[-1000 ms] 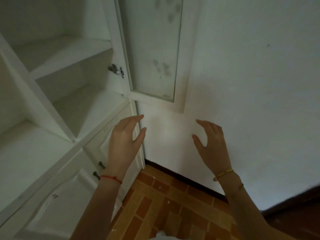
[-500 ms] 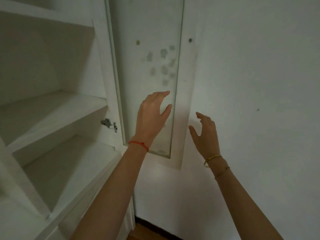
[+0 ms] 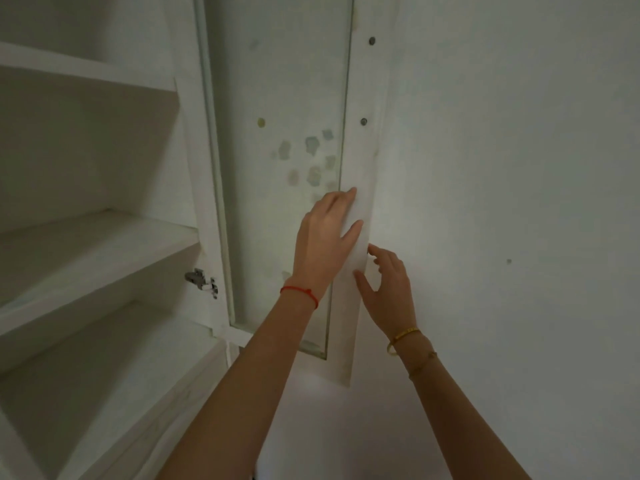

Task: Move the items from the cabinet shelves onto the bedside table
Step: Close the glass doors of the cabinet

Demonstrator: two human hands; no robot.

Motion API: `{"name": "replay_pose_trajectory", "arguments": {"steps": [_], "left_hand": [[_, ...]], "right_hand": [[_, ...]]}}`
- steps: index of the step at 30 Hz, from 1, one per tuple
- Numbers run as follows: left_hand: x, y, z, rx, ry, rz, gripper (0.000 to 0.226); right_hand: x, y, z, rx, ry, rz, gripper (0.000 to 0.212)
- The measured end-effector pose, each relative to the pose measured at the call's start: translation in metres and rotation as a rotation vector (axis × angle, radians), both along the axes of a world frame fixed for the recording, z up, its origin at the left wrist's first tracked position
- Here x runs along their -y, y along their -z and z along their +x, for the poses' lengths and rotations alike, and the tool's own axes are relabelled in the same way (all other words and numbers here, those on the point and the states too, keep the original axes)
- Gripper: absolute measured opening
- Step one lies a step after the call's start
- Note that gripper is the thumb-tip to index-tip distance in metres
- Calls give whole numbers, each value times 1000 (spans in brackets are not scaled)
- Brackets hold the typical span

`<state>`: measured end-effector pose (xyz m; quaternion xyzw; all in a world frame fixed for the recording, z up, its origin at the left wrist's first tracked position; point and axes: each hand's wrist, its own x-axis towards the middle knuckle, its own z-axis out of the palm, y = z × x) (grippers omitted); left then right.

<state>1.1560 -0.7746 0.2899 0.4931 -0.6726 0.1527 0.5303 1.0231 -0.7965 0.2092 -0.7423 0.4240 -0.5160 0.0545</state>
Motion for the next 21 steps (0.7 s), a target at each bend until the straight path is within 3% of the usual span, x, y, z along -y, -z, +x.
{"name": "replay_pose_trajectory", "arguments": {"steps": [14, 21], "left_hand": [[-69, 12, 9, -72, -62, -119, 52], [-135, 15, 42, -44, -167, -189, 53]], "right_hand": [[-61, 19, 10, 48, -186, -150, 53], [-104, 29, 44, 43, -355, -333, 57]]}}
